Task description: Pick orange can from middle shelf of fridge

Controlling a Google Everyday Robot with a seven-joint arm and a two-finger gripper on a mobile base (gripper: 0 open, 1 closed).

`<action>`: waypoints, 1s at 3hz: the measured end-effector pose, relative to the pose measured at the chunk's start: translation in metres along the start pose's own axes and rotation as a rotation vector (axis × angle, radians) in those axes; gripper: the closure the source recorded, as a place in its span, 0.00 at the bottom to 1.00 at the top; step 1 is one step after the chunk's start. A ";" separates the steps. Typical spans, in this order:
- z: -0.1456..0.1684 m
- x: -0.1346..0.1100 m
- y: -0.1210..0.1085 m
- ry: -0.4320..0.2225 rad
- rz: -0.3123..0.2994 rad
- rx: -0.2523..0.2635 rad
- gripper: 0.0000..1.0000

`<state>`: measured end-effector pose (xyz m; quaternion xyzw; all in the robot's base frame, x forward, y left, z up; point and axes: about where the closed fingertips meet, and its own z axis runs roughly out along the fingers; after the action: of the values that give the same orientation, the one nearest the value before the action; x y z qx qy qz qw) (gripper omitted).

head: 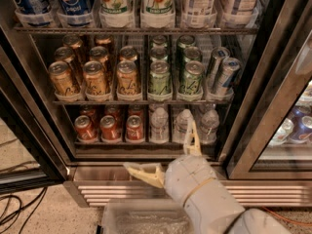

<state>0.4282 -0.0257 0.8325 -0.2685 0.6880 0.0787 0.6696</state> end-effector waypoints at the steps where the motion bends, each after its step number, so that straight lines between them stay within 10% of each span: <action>1: 0.015 0.001 0.023 -0.007 0.018 -0.024 0.00; 3: 0.044 -0.008 0.048 -0.085 0.100 0.028 0.00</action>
Offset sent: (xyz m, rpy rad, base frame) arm 0.0167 0.0769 -0.0135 0.1557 -0.0362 -0.0157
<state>0.4435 0.0377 0.8244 -0.2208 0.6724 0.1139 0.6972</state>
